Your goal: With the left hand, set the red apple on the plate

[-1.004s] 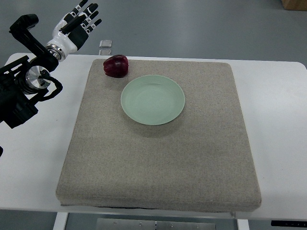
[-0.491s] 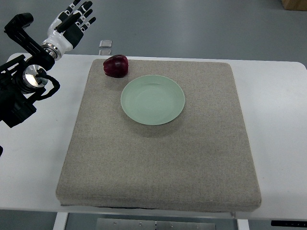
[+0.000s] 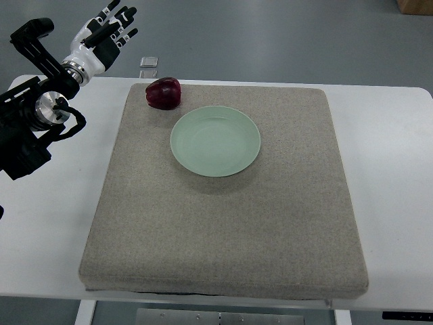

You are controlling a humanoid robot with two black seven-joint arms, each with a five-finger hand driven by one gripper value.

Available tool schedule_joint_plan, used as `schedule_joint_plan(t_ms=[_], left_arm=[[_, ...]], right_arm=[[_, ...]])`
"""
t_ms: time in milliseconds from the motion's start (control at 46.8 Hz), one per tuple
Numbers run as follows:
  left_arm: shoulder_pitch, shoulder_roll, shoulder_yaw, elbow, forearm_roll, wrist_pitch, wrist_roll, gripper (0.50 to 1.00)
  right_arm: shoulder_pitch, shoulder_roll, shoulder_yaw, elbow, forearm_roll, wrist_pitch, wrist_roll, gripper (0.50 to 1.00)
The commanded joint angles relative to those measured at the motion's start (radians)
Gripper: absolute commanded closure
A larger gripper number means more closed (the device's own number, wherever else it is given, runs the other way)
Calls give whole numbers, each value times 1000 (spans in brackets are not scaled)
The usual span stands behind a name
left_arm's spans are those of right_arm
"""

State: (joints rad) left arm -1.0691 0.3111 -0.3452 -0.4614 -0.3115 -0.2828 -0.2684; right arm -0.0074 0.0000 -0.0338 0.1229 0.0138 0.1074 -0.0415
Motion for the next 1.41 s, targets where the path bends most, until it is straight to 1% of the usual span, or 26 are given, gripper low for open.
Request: schedule_joint_plan(t_ms=[0,427,577,705,790,897,1025,1217,1388], left_arm=[[-2,-1,0,-5,52,22,0,512],[-17,22,11,-169,365,97,0,514],[-34,51,58,-200,498,168,1,516],[-60,54,139,-207,558,198,3,519],[-92,68,210,-221,586,206,1,519],[-133,117,287,-249,611,205,3,521],[-164,125,371,-258,672,208,3,523],[-181,123,390,-247,772,209,17,529],[-181,123,394,-244,934,221,20,529]], right_arm=[[0,0,0,0,0,0,0,568],[0,0,0,0,0,0,0,568],[0,0,0,0,0,0,0,570],[0,0,0,0,0,0,0,570],[0,0,0,0,0,0,0,570],[0,0,0,0,0,0,0,570],[0,0,0,0,0,0,0,570],[0,0,0,0,0,0,0,568],[1,0,0,0,0,0,0,568]])
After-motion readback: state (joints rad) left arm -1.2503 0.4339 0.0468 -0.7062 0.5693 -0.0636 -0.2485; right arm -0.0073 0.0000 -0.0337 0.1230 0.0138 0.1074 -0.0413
